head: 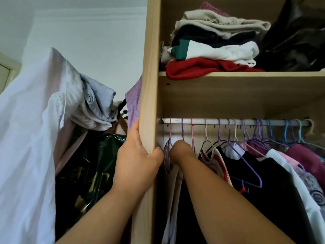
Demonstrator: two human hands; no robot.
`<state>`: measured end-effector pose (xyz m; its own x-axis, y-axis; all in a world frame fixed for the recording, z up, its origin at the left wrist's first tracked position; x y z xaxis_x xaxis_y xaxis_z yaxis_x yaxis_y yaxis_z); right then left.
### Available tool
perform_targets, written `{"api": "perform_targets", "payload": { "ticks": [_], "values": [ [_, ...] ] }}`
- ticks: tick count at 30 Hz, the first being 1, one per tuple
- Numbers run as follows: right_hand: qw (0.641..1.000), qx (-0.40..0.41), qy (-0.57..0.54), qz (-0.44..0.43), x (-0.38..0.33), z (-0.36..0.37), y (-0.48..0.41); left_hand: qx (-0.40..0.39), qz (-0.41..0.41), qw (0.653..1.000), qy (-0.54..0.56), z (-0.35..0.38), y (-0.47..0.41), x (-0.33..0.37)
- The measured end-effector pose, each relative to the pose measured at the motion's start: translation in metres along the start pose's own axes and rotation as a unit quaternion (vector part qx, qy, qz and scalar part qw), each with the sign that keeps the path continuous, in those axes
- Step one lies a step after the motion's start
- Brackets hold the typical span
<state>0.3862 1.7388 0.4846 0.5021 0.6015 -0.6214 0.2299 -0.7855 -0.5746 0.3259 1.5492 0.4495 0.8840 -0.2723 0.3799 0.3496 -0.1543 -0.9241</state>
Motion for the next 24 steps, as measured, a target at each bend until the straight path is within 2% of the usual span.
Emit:
{"api": "perform_targets", "payload": {
  "ticks": [5, 11, 18, 24],
  "values": [
    [0.997, 0.054, -0.056, 0.007, 0.012, -0.015, -0.003, -0.003, 0.004, 1.000, 0.004, 0.001, 0.001, -0.001],
    [0.992, 0.111, -0.053, -0.016, 0.005, -0.051, -0.001, -0.006, -0.002, 1.000, -0.002, 0.001, 0.000, -0.001],
    [0.990, 0.118, -0.052, -0.054, 0.029, -0.101, 0.046, -0.015, -0.013, 0.999, -0.026, -0.002, 0.003, 0.006],
    [0.985, 0.113, -0.064, -0.114, 0.050, -0.154, 0.111, -0.014, -0.028, 0.995, -0.090, -0.004, 0.009, 0.013]
  ]
}}
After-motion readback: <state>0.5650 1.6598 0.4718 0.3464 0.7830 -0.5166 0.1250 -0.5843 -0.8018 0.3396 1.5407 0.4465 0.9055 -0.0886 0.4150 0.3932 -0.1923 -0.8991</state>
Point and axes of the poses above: each hand's wrist, its own y-axis away from the middle knuckle, its own z-axis out of the palm, x = y × z, the point moved 4 cm from there along -y, towards the middle knuckle, and after that the axes turned 13 degrees about -y, right-handed, at the moved point
